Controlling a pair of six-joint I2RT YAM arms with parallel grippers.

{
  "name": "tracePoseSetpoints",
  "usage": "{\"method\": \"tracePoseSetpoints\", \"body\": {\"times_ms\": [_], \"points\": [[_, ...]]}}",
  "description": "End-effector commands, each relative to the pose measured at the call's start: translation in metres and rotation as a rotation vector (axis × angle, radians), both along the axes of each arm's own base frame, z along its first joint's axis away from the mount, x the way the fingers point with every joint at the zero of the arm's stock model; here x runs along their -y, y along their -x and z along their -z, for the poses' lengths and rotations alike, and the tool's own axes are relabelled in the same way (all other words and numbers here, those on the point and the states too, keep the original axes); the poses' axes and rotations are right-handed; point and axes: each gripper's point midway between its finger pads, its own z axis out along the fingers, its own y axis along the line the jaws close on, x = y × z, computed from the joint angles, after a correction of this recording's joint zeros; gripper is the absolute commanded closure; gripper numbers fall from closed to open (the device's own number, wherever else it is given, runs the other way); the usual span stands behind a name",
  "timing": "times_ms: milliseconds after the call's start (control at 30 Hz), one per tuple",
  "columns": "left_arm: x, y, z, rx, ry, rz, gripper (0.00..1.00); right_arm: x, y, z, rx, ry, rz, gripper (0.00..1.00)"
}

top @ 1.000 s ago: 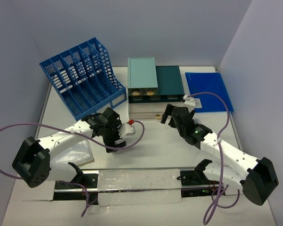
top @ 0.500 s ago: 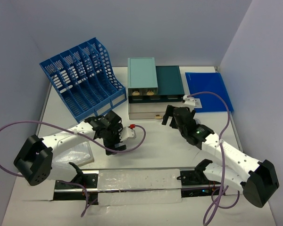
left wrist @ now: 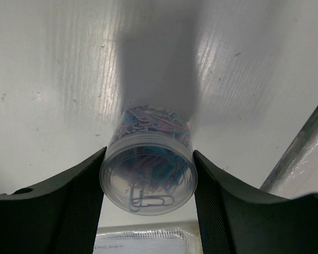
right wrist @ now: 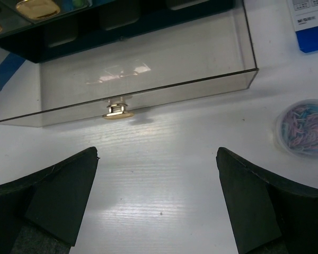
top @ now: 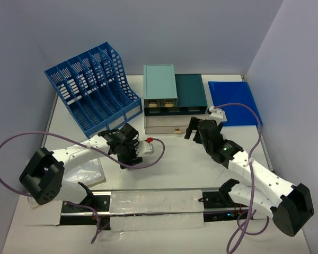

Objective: Organize the desk

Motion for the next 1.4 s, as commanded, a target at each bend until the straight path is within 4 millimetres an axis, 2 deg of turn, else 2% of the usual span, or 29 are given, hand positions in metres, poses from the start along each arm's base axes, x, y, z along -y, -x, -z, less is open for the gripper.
{"method": "tracePoseSetpoints", "body": {"times_ms": [0, 33, 133, 167, 200, 267, 300, 333, 367, 400, 500, 567, 700, 833, 967, 1167, 1233, 1367], "points": [[0.025, -0.023, -0.052, 0.109, 0.119, -0.008, 1.0, 0.036, -0.005, 0.001, -0.016, 0.062, 0.106, 0.0], [0.029, -0.026, -0.062, 0.126, 0.137, -0.015, 1.0, 0.044, -0.007, 0.001, -0.024, 0.07, 0.132, 0.0], [0.054, -0.053, -0.113, 0.236, 0.251, -0.043, 1.0, 0.065, -0.014, -0.002, -0.039, 0.081, 0.195, 0.0], [0.055, -0.054, -0.114, 0.238, 0.257, -0.05, 1.0, 0.065, -0.015, -0.003, -0.041, 0.081, 0.197, 0.0], [0.069, -0.071, -0.138, 0.306, 0.32, -0.067, 0.99, 0.075, -0.018, -0.002, -0.051, 0.074, 0.225, 0.0], [0.09, -0.098, -0.165, 0.384, 0.393, -0.109, 0.99, 0.086, -0.022, -0.001, -0.061, 0.055, 0.251, 0.0], [0.096, -0.106, -0.17, 0.398, 0.405, -0.125, 0.98, 0.089, -0.023, 0.0, -0.062, 0.045, 0.254, 0.0], [0.104, -0.117, -0.159, 0.381, 0.384, -0.148, 0.98, 0.093, -0.024, 0.002, -0.059, 0.036, 0.261, 0.0], [0.116, -0.133, -0.17, 0.402, 0.399, -0.166, 0.97, 0.09, -0.023, 0.005, -0.062, 0.022, 0.248, 0.0], [0.122, -0.142, -0.172, 0.407, 0.394, -0.181, 0.96, 0.091, -0.022, 0.01, -0.069, 0.015, 0.245, 0.0], [0.141, -0.167, -0.16, 0.403, 0.366, -0.209, 0.94, 0.098, -0.018, 0.02, -0.087, 0.012, 0.271, 0.0], [0.149, -0.179, -0.145, 0.399, 0.344, -0.221, 0.94, 0.102, -0.019, 0.022, -0.089, 0.0, 0.282, 0.0], [0.162, -0.194, -0.136, 0.41, 0.348, -0.217, 0.92, 0.111, -0.02, 0.029, -0.112, -0.016, 0.309, 0.0], [0.166, -0.199, -0.118, 0.392, 0.325, -0.215, 0.88, 0.124, -0.018, 0.034, -0.133, -0.006, 0.384, 0.0], [0.166, -0.198, -0.098, 0.356, 0.279, -0.212, 0.81, 0.126, -0.02, 0.037, -0.14, 0.0, 0.398, 0.0], [0.163, -0.196, -0.069, 0.296, 0.218, -0.224, 0.59, 0.129, -0.022, 0.049, -0.179, -0.006, 0.422, 0.0], [0.163, -0.195, -0.066, 0.289, 0.22, -0.226, 0.48, 0.131, -0.023, 0.052, -0.194, -0.003, 0.431, 0.0], [0.164, -0.193, -0.068, 0.283, 0.233, -0.227, 0.41, 0.134, -0.023, 0.054, -0.206, -0.003, 0.445, 0.0]]}}
